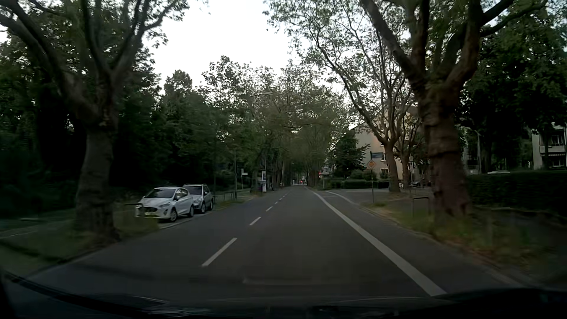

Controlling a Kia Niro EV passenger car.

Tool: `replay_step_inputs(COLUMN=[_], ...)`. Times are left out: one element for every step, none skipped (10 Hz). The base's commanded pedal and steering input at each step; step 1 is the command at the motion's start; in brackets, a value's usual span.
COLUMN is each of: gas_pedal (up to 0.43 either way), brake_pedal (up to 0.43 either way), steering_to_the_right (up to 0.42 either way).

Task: Follow the waypoints while adhering to traffic rules and regulations

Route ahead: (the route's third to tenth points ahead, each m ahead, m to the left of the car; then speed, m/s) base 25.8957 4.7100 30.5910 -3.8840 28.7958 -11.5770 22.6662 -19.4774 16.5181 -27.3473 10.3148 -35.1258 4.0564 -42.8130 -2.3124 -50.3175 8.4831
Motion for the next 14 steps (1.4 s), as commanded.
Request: replay_step_inputs(gas_pedal=[0.000, 0.000, 0.000, 0.000, 0.000, 0.000, 0.000, 0.000, 0.000, 0.000, 0.000, 0.000, 0.000, 0.000], brake_pedal=[0.110, 0.128, 0.146, 0.152, 0.171, 0.189, 0.195, 0.201, 0.201, 0.201, 0.201, 0.189, 0.189, 0.183], steering_to_the_right=[0.001, 0.000, 0.000, 0.000, 0.000, 0.000, 0.000, 0.000, 0.000, 0.000, 0.000, 0.000, 0.000, 0.000])
